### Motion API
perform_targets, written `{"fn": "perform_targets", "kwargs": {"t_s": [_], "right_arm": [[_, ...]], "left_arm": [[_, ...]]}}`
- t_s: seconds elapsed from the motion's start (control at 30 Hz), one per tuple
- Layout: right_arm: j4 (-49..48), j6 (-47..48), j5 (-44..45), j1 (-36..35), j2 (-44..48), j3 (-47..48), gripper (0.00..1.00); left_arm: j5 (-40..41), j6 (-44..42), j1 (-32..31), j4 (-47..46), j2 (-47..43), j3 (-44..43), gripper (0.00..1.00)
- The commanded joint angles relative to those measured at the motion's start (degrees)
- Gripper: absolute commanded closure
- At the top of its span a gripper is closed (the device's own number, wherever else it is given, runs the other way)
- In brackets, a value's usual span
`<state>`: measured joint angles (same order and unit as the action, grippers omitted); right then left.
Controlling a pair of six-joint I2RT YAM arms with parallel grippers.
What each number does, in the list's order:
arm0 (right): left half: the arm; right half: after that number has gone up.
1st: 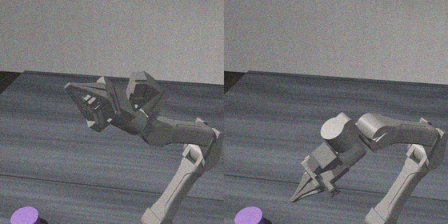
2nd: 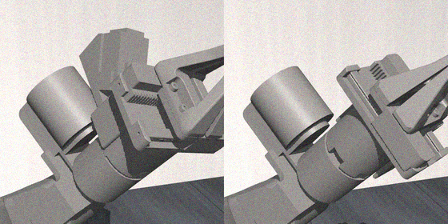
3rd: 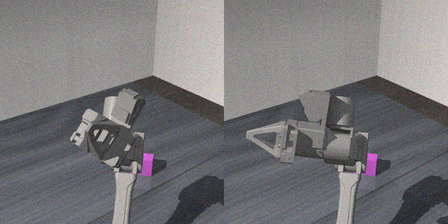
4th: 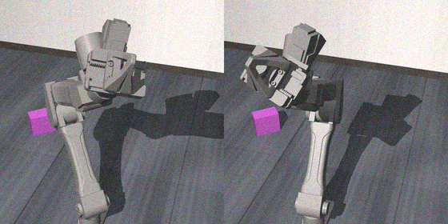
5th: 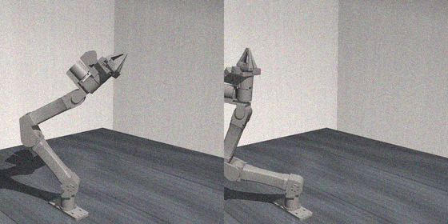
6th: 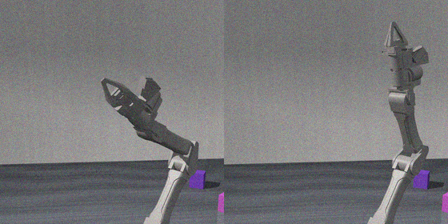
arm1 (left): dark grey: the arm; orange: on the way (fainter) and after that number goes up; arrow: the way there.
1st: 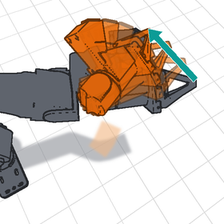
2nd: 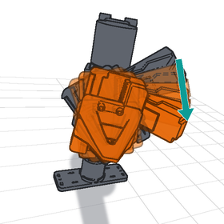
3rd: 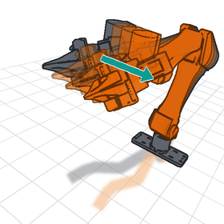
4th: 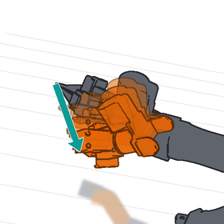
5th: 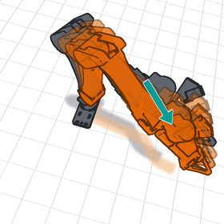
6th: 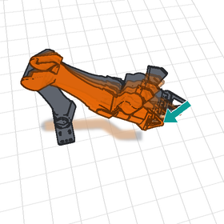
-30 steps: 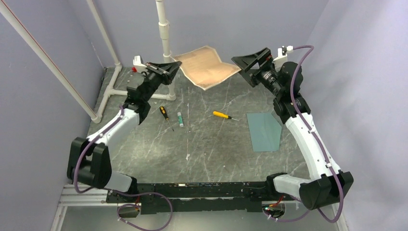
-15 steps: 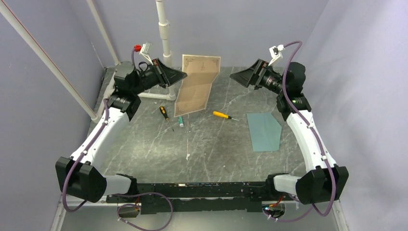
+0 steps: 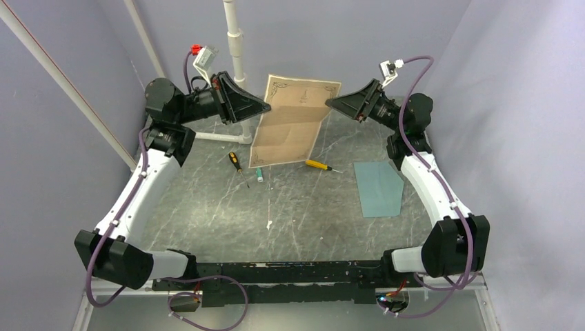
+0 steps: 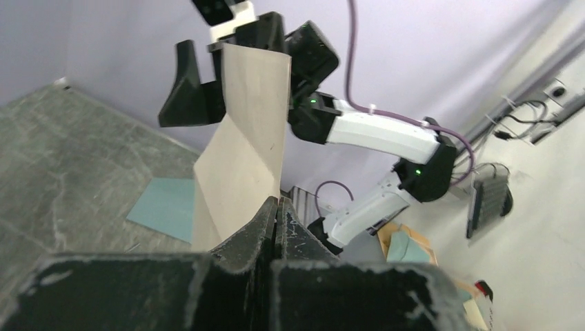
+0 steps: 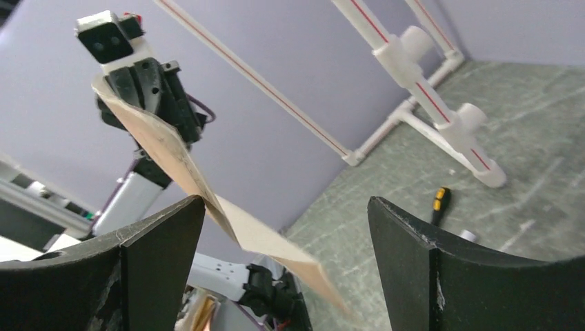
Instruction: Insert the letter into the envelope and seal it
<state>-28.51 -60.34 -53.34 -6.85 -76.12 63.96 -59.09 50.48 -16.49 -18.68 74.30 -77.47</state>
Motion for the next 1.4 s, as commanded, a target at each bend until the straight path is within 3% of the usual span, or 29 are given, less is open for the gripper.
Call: {"fn": "perform_targets", "kwargs": {"t_s": [0.0,0.1,0.2,0.3,0.37,0.43,0.53,0.63,0.87,1.0,1.23,1.3,1.37], "right_arm": [[-18.14,-10.55,-2.75,-0.18,0.24,1.76,0.12],[-24.83,-15.98,-4.57,-0.14,-0.16,3.26,0.3],[-30.33,-20.87,-5.93,-0.12,-0.34,4.0,0.69],[-31.55,-22.37,-6.08,-0.11,0.29,4.5,0.99],[-28.7,-20.47,-5.51,-0.09,1.15,5.51,1.0],[-23.22,-16.44,-4.21,0.04,2.58,6.97,1.0],[-15.02,-10.47,-1.84,0.08,4.52,10.4,1.0],[-13.54,-10.92,-0.39,0.08,4.61,13.98,1.0],[-18.52,-18.9,-0.67,0.0,2.77,17.88,1.0],[-19.85,-21.34,-0.91,0.0,2.51,18.59,1.0],[-21.26,-25.19,-2.3,-0.09,1.46,20.17,1.0],[-22.53,-27.19,-2.56,-0.16,1.03,20.41,1.0],[-23.85,-28.25,-2.35,-0.17,0.82,20.18,1.0]], "left_arm": [[-7.35,4.86,-0.12,-8.9,1.46,-3.57,0.98],[-6.89,3.73,-0.03,-6.99,2.1,-4.44,0.98],[-6.12,3.42,-0.03,-6.11,2.46,-5.25,0.98],[-5.04,3.97,0.14,-6.42,2.52,-5.46,0.98],[-4.08,3.79,0.34,-5.43,2.36,-5.41,0.93],[-3.19,2.2,0.53,-3.25,1.98,-5.14,0.67],[0.96,-3.31,0.58,2.18,0.09,-2.77,0.37],[4.8,-5.98,0.58,3.63,-2.28,1.43,0.22],[2.44,-2.24,0.58,-3.6,-0.74,4.28,0.22],[2.23,4.34,0.58,-16.24,0.08,6.52,0.26],[2.95,2.73,0.58,-16.77,0.36,5.99,0.2],[1.72,3.32,0.58,-17.42,1.1,5.33,0.27],[0.96,4.61,0.58,-18.67,1.84,5.32,0.41]]}}
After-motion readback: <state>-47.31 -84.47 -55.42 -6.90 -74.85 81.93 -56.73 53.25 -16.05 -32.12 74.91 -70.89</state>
